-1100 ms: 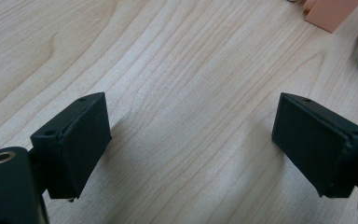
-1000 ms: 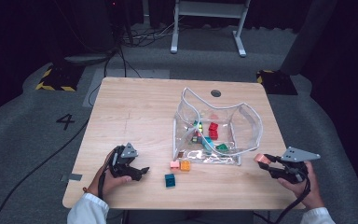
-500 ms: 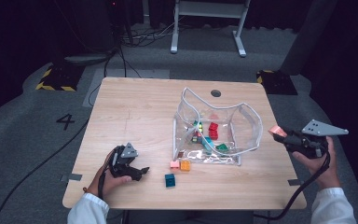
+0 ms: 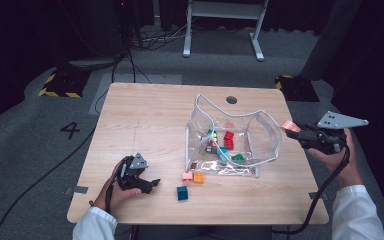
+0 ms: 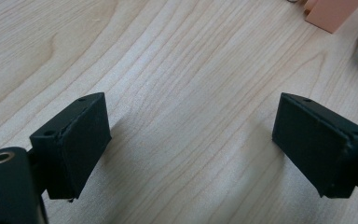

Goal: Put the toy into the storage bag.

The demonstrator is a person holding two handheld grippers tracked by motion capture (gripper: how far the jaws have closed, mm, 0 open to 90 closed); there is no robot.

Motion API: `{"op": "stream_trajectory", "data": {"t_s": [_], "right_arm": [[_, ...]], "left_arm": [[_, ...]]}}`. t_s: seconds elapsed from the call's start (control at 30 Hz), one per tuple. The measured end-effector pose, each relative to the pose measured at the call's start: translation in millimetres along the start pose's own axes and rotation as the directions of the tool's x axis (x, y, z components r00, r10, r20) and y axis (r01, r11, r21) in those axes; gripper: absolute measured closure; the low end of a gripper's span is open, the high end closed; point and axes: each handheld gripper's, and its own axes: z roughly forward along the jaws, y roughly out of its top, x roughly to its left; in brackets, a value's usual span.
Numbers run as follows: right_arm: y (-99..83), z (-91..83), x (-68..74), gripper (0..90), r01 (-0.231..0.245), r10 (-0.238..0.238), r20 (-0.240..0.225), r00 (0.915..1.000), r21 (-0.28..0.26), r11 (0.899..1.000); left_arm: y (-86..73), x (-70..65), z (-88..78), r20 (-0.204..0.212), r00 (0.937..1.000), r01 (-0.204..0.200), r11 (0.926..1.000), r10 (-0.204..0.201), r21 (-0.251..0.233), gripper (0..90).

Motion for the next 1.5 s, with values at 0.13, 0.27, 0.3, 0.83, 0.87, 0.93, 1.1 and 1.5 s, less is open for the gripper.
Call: {"op": "stream_trajectory", "data": {"t_s": [0.13, 0.27, 0.3, 0.83, 0.87, 0.93, 1.1, 1.5], "right_arm": [[10.2, 12.5, 7.8, 58.9, 0.032, -0.032, -0.038, 0.9988, 0.013, 0.999], [19.2, 26.1, 16.6, 58.9, 0.067, -0.064, -0.095, 0.9935, 0.031, 0.997], [20.5, 28.9, 18.1, 58.9, 0.069, -0.065, -0.107, 0.9922, 0.034, 0.997], [44.5, 94.4, 35.7, 58.8, 0.229, -0.179, -0.236, 0.9552, 0.205, 0.952], [45.8, 97.5, 37.0, 58.8, 0.237, -0.183, -0.24, 0.9534, 0.219, 0.946], [48.7, 103.7, 39.8, 58.8, 0.248, -0.189, -0.254, 0.9486, 0.228, 0.941], [56.2, 122.3, 44.7, 58.8, 0.293, -0.216, -0.264, 0.94, 0.298, 0.909], [50.1, 148.8, 45.1, 58.8, 0.403, -0.273, -0.311, 0.9102, 0.512, 0.759]], "left_arm": [[0.0, 0.0, -0.1, 0.0, 1.0, 0.0, 1.0, 0.0, 0.001, 11.3], [0.0, 0.0, 0.0, 0.0, 1.0, 0.0, 1.0, 0.0, 0.0, 11.3], [0.0, 0.0, 0.0, 0.0, 1.0, 0.0, 1.0, 0.0, 0.0, 11.3], [0.0, 0.0, 0.0, 0.0, 1.0, 0.0, 1.0, 0.0, 0.0, 11.3], [0.0, 0.0, 0.0, 0.0, 1.0, 0.0, 1.0, 0.0, 0.0, 11.3], [0.0, 0.0, 0.0, 0.0, 1.0, 0.0, 1.0, 0.0, 0.0, 11.3], [0.0, 0.0, 0.0, 0.0, 1.0, 0.0, 1.0, 0.0, 0.0, 11.3], [0.0, 0.0, -0.2, -0.001, 1.0, -0.001, 1.0, 0.001, 0.001, 11.4]]}}
